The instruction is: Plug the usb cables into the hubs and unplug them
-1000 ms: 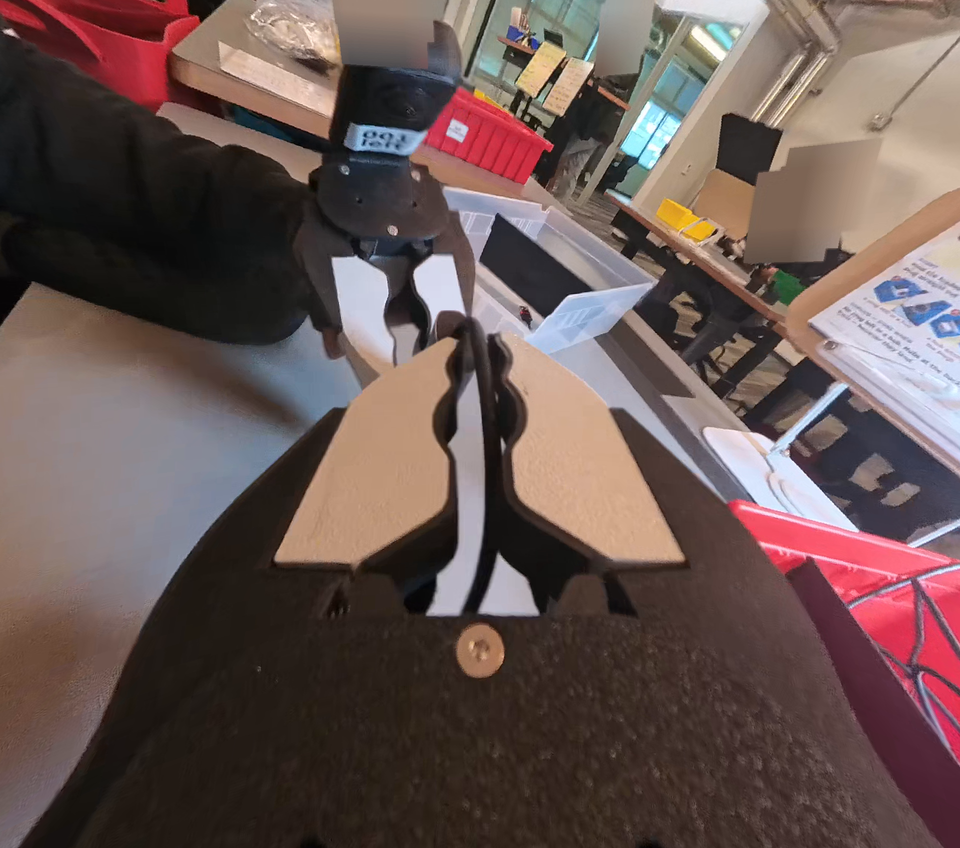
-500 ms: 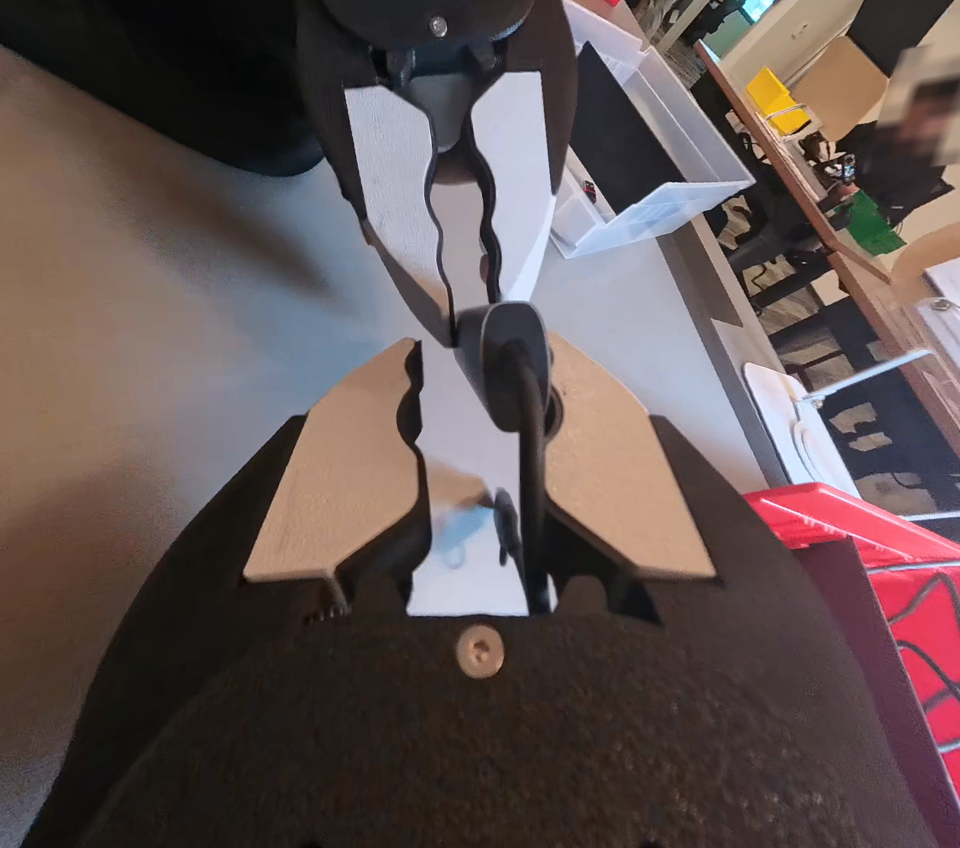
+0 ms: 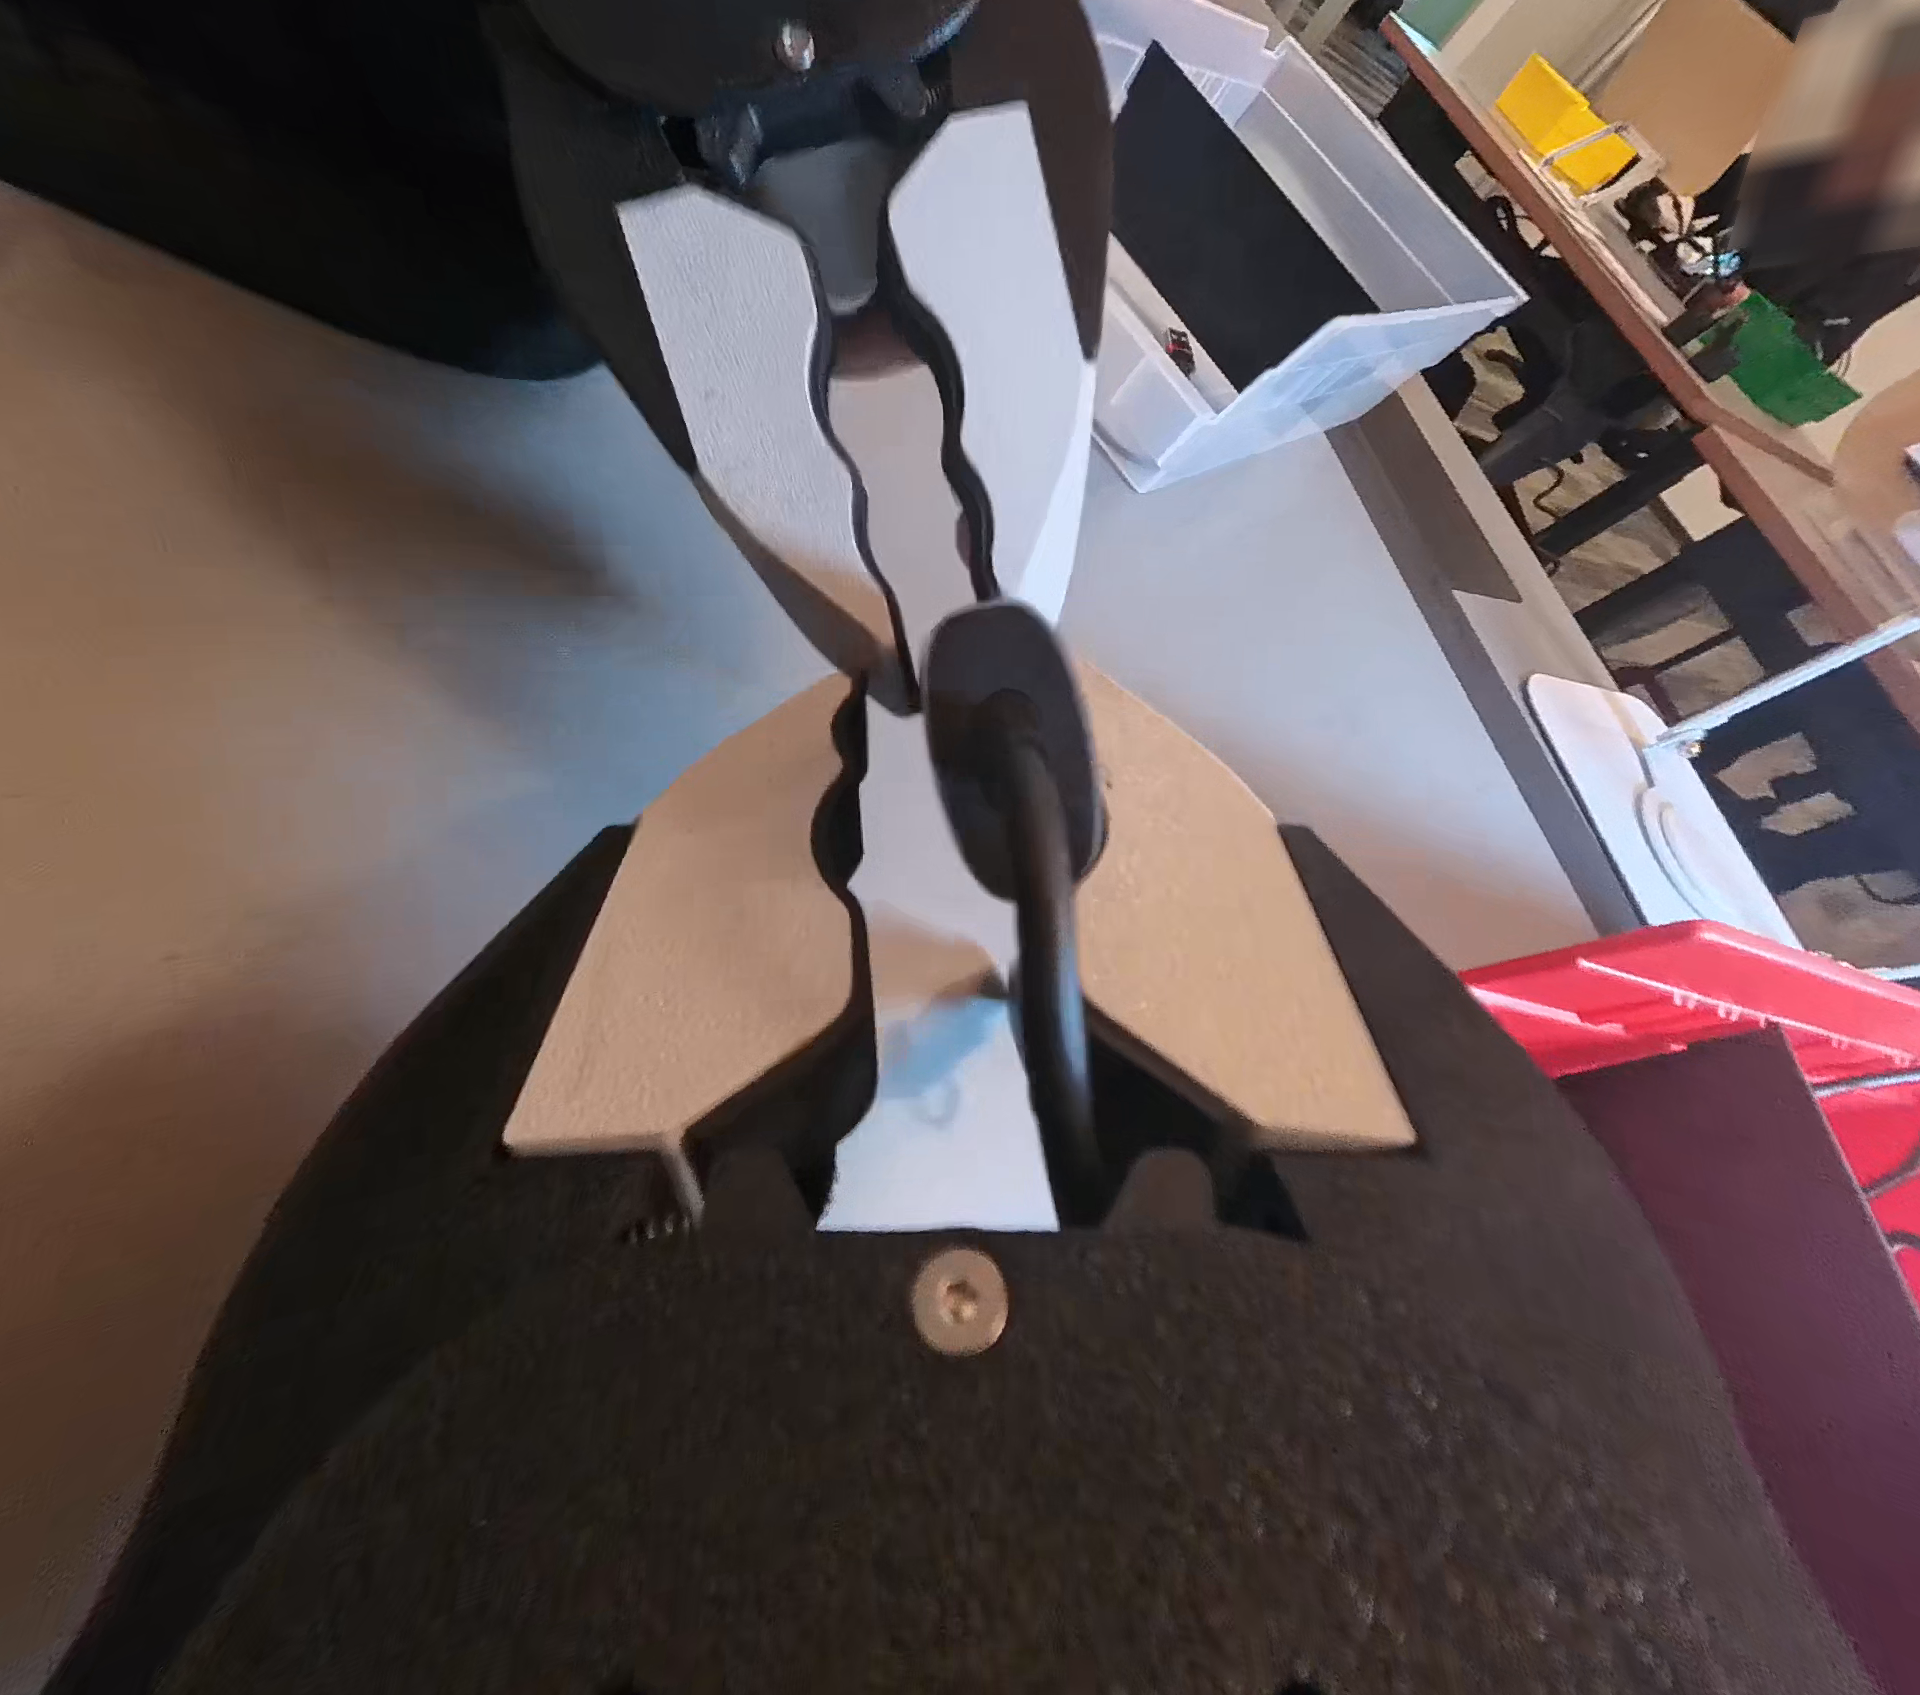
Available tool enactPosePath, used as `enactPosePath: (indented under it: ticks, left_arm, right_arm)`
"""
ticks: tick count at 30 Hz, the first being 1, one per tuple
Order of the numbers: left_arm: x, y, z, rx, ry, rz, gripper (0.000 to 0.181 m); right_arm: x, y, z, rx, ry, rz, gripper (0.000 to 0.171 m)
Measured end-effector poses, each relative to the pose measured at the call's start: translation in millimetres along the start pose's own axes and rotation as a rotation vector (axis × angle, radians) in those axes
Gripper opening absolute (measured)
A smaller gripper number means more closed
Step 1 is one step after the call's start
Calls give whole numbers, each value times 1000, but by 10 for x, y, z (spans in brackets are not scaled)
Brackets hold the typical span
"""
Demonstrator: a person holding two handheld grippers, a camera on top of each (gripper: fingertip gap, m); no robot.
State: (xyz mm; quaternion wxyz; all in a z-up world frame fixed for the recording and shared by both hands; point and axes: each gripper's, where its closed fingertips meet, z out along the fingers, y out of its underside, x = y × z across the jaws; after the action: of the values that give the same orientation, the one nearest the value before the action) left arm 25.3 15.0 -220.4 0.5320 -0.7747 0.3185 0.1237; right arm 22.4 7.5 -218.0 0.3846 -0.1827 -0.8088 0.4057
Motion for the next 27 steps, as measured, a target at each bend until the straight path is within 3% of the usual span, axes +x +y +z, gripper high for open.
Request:
enactPosePath:
  ticks: [4,8,16,21,24,25,26,27]
  left_arm:
    - [-131,-130,-161,89,-21,-65,15]
    - [-276,-241,-336,194,-31,-145,15]
    - [-438,-213,-519,202,-76,-150,15]
    - [-490,-222,-602,235,-79,-170,15]
    - [-465,-258,-611,258,-62,-178,15]
    - [-461,-268,-611,260,-61,-177,15]
    - [-462,-270,-612,258,-64,-176,16]
    - [-459,-270,-612,256,-62,-176,16]
  right_arm:
    - [210,28,-57,9,74,32,58]
    - [323,118,-89,-13,93,56,62]
    - [546,464,-248,-163,113,98,68]
    - [416,647,-167,-168,-1,189,51]
    - [292,645,8,-126,-69,249,50]
    - [280,675,49,-141,-72,240,38]
    - [264,690,72,-149,-79,217,15]
    - [215,686,84,-150,-109,197,9]
